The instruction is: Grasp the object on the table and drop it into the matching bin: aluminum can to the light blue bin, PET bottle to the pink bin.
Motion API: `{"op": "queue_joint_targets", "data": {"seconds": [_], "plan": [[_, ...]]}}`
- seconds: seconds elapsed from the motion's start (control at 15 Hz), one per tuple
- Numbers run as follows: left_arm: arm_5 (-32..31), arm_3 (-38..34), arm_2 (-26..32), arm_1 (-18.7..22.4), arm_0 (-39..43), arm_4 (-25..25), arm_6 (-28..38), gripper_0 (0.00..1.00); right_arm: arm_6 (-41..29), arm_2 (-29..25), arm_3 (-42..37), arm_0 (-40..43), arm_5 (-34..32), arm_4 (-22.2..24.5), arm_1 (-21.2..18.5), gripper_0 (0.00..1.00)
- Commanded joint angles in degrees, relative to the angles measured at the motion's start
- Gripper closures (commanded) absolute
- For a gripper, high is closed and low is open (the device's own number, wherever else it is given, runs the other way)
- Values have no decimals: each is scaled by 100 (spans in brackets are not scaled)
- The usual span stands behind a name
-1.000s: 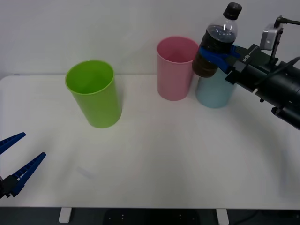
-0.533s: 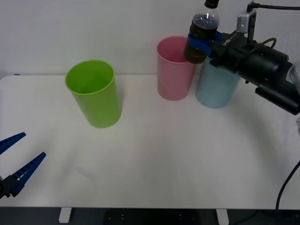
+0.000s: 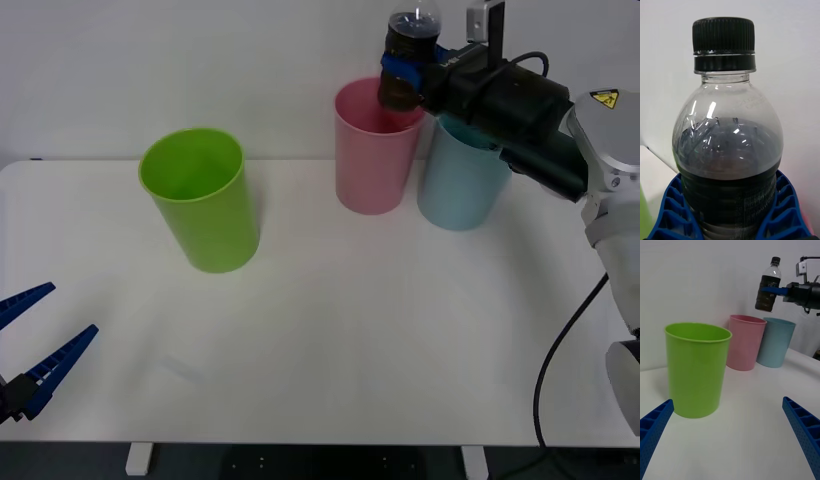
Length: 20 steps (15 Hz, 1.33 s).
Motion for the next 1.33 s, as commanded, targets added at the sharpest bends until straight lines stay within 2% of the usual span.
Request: {"op": "queue_joint_targets", "data": {"seconds": [0.07, 0.4, 0.67, 0.73, 0.8, 0.87, 0.93, 1.0, 1.33], "plan": [[0, 0, 0, 0, 0, 0, 0, 0, 109, -2, 378, -260, 360, 147, 175, 100], [0, 0, 0, 0, 0, 0, 0, 0, 285, -2, 861, -594, 1178, 358, 579, 100], [0, 0, 0, 0, 0, 0, 0, 0, 408, 7, 931, -638, 1292, 410, 650, 100], [0, 0, 0, 0, 0, 0, 0, 0, 417, 7, 931, -638, 1292, 410, 650, 95], [0, 0, 0, 0, 0, 0, 0, 0, 417, -2, 940, -629, 1301, 410, 650, 85], [0, 0, 0, 0, 0, 0, 0, 0, 425, -2, 931, -629, 1292, 410, 650, 36], [0, 0, 0, 0, 0, 0, 0, 0, 434, -2, 940, -620, 1292, 410, 650, 5], [0, 0, 0, 0, 0, 0, 0, 0, 434, -2, 931, -603, 1292, 410, 650, 0], [0, 0, 0, 0, 0, 0, 0, 0, 469, -20, 931, -550, 1169, 367, 606, 0]]}}
